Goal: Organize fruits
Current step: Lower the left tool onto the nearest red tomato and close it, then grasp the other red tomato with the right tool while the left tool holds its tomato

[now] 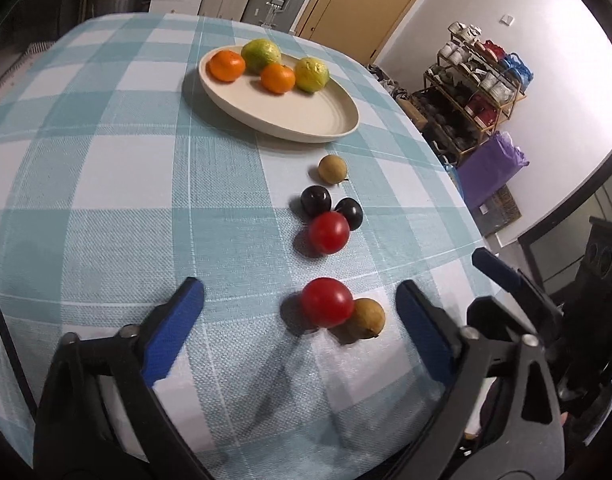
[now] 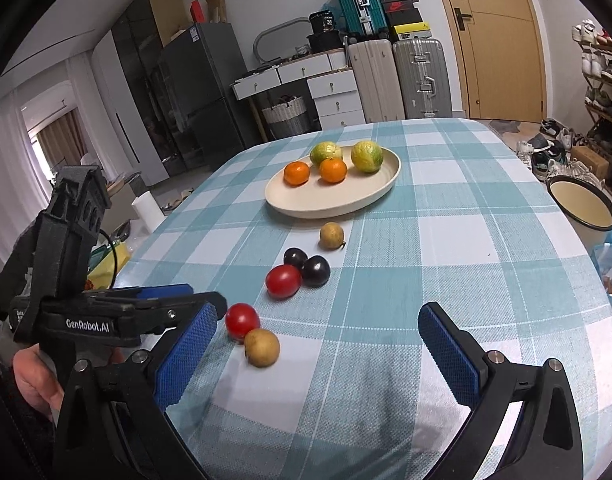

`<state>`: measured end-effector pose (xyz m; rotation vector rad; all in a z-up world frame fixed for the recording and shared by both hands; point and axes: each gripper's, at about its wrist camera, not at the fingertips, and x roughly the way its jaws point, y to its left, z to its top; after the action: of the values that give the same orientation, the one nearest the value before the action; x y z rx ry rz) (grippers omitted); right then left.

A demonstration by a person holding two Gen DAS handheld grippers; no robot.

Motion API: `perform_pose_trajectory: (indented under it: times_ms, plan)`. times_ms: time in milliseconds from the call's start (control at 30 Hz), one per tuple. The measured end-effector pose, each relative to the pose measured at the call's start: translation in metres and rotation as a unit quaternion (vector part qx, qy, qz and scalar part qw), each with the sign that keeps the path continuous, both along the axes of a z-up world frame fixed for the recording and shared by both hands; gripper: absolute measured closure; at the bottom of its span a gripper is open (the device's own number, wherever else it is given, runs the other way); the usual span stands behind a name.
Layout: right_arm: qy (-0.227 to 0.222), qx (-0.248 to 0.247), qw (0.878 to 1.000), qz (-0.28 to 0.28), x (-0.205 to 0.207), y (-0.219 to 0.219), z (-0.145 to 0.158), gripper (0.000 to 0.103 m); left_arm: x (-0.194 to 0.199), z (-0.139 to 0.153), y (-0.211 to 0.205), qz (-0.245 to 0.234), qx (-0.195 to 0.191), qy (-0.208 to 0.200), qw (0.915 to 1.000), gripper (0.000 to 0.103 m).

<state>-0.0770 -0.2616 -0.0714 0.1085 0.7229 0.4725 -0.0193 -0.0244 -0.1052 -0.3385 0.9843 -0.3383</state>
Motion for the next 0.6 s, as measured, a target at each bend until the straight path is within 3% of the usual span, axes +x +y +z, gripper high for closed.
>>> perform_pose_trajectory:
  times_ms: [133, 200, 333, 400, 600]
  plan:
    - [0.0, -0.002, 1.0, 0.005, -0.002, 0.001, -0.001, 0.0, 0.002, -0.002, -0.005, -0.007, 0.002, 0.005, 1.0, 0.03]
    - [0.004, -0.002, 1.0, 0.007, -0.001, 0.002, -0.003, 0.0, 0.003, -0.004, -0.008, -0.018, 0.001, 0.008, 0.9998, 0.045]
    - [0.009, 0.002, 1.0, 0.009, 0.002, 0.001, -0.006, 0.0, 0.001, -0.005, -0.015, -0.035, 0.003, 0.009, 0.9993, 0.058]
    - [0.009, 0.002, 1.0, 0.009, 0.002, 0.001, -0.006, 0.0, 0.003, -0.007, -0.018, -0.045, 0.002, 0.016, 0.9989, 0.073]
    - [0.012, 0.006, 1.0, 0.009, 0.003, 0.0, -0.008, 0.0, 0.006, -0.01, -0.019, -0.051, -0.009, 0.019, 0.9985, 0.076]
